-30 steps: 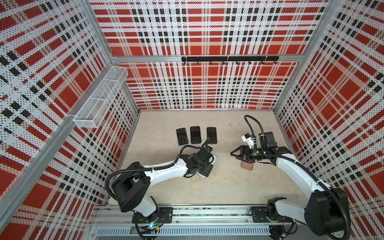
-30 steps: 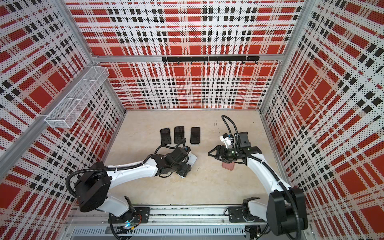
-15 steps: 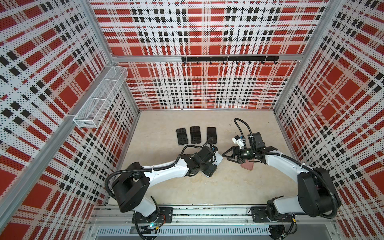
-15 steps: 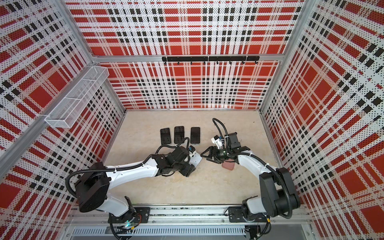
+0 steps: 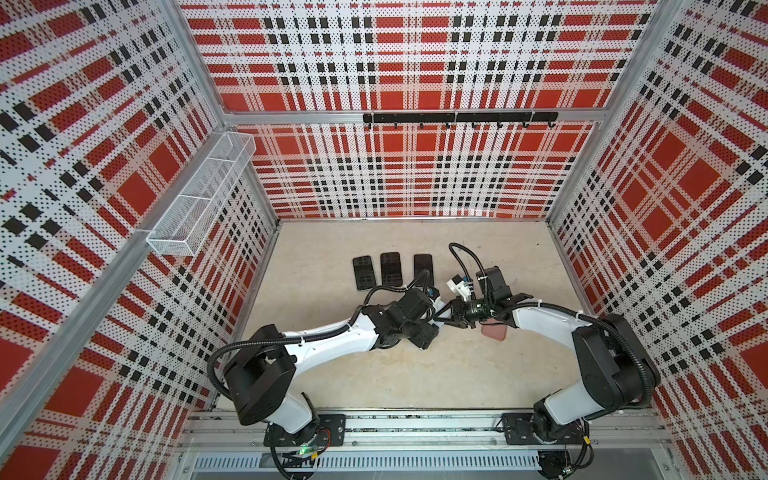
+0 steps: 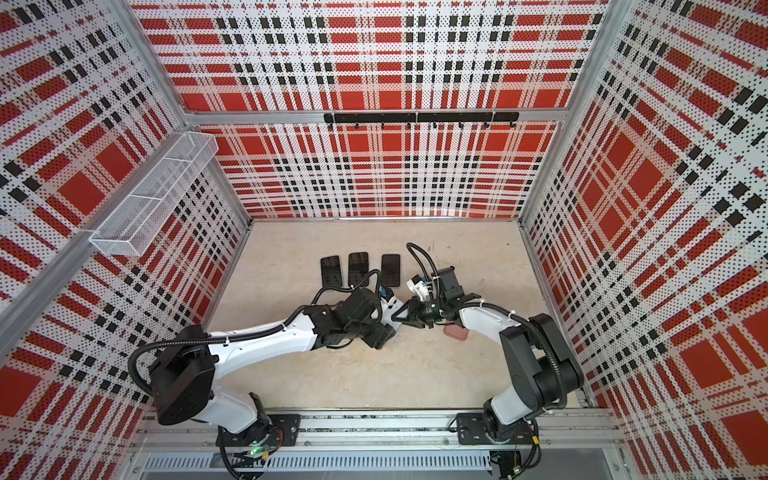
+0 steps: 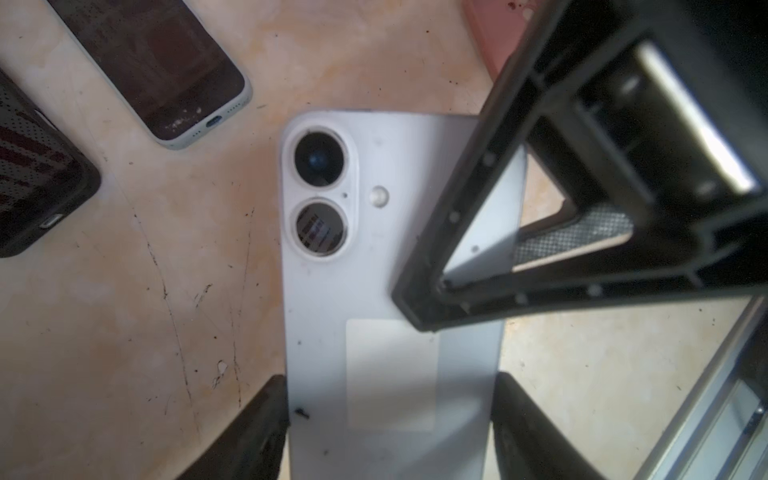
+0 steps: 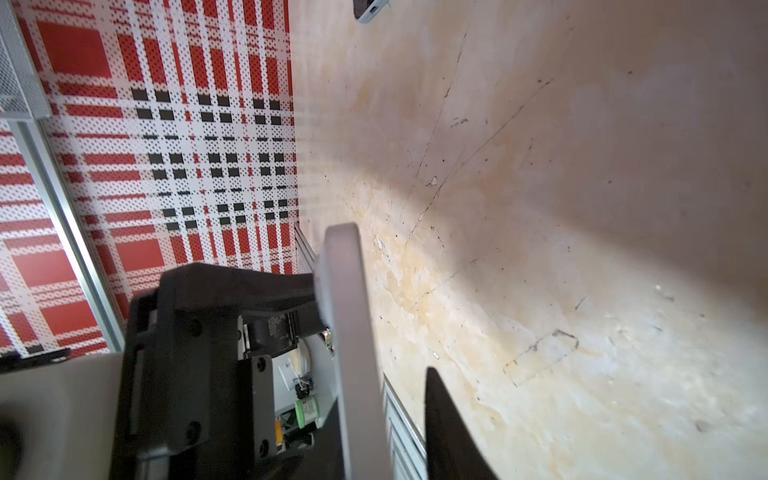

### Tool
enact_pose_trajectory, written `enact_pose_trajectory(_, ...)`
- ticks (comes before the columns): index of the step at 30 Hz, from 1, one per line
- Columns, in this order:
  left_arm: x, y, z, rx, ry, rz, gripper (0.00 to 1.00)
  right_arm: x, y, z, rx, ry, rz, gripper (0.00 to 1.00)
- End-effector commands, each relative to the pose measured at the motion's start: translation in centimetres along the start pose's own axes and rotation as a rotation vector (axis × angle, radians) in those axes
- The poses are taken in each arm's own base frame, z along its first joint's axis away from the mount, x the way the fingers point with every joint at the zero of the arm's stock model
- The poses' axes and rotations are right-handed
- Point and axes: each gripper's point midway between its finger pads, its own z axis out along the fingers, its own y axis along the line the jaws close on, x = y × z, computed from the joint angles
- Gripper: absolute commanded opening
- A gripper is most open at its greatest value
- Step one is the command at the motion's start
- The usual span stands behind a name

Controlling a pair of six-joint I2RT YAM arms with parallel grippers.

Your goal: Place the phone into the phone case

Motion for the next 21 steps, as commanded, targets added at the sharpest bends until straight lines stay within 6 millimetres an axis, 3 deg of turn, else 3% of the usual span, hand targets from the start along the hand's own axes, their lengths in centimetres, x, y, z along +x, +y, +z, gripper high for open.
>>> enact_pose_trajectory(1, -2.9, -1.2, -0.9, 0.033, -0.077, 0.024, 0.60, -1.2, 0.6, 0.1, -0.010, -0.033, -0.045, 0.18)
enact_pose_trajectory(8, -3.1, -1.3, -0.8, 0.027, -0.078, 0.028, 0.62, -1.9, 1.2, -0.2, -0.018, -0.065, -0.053, 0.00)
enact_pose_trajectory(13, -3.3, -0.5, -1.3, -0.021, -0.094, 0.017, 0.77, -2.5, 2.5, -1.1, -0.015, -0.112, -0.069, 0.00)
enact_pose_trajectory(17, -3.9, 0.5, -3.2, -0.118, -0.145, 0.031, 0.87, -3.1, 3.8, -2.5, 0.014, -0.160, -0.079, 0.00)
enact_pose_trajectory(21, -5.1, 0.6, -7.0, -0.264, -0.250, 0.104, 0.88, -3.7, 5.0, -4.5, 0.067, -0.240, -0.058, 0.00)
